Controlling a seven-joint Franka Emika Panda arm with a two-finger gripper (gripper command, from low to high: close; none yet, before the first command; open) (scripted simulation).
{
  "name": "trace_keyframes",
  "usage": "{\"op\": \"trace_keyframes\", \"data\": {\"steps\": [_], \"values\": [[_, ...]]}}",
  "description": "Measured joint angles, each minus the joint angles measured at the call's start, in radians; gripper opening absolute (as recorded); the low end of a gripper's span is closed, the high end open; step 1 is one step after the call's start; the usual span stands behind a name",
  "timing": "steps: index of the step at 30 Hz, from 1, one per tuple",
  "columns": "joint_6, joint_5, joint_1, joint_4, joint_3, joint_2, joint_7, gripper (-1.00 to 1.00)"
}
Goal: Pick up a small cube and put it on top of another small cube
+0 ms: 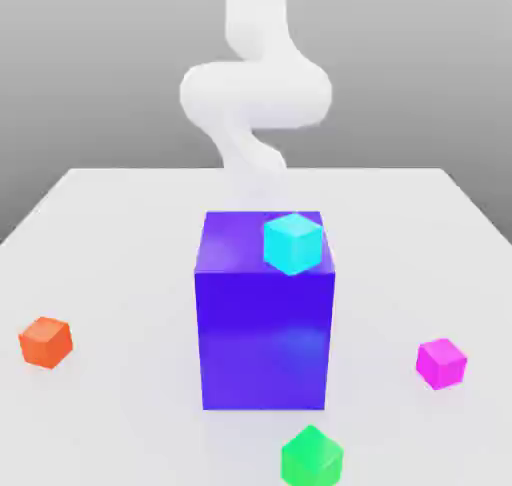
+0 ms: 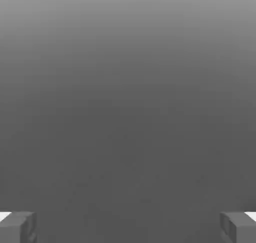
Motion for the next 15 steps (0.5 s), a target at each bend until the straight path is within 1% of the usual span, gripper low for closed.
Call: {"op": "trace_keyframes", "data": {"steps": [9,15], "values": [[0.157,0.052,0.264,-0.119,-0.041,0.288,-0.414,0.0],[0.259,0.089,0.401,-0.196,-0.026,0.476,-0.688,0.0]]}}
